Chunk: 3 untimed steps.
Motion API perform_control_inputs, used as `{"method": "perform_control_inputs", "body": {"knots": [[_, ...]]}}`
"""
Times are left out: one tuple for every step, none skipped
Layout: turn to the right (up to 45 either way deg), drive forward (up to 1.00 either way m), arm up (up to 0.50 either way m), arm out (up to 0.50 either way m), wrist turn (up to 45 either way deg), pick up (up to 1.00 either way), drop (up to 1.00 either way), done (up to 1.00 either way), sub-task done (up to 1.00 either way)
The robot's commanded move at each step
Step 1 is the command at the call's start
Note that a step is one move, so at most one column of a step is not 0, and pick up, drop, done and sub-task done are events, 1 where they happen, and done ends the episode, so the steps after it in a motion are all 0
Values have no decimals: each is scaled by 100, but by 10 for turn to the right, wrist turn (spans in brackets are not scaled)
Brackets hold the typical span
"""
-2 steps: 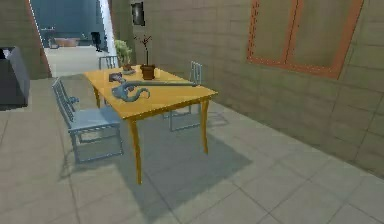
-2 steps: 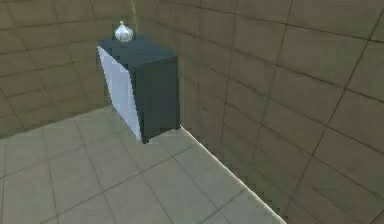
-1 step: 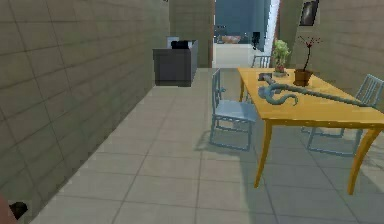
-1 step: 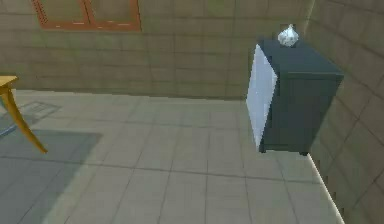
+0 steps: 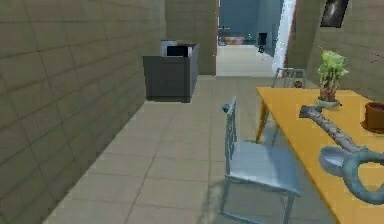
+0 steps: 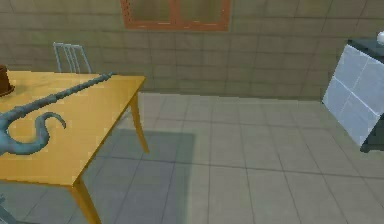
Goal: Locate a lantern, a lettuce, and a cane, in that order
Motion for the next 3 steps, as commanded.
{"method": "perform_control_inputs", "body": {"knots": [[-120, 0, 0, 0, 0, 0, 0, 0, 0], [0, 5, 0, 0, 0, 0, 0, 0, 0], [450, 0, 0, 0, 0, 0, 0, 0, 0]]}}
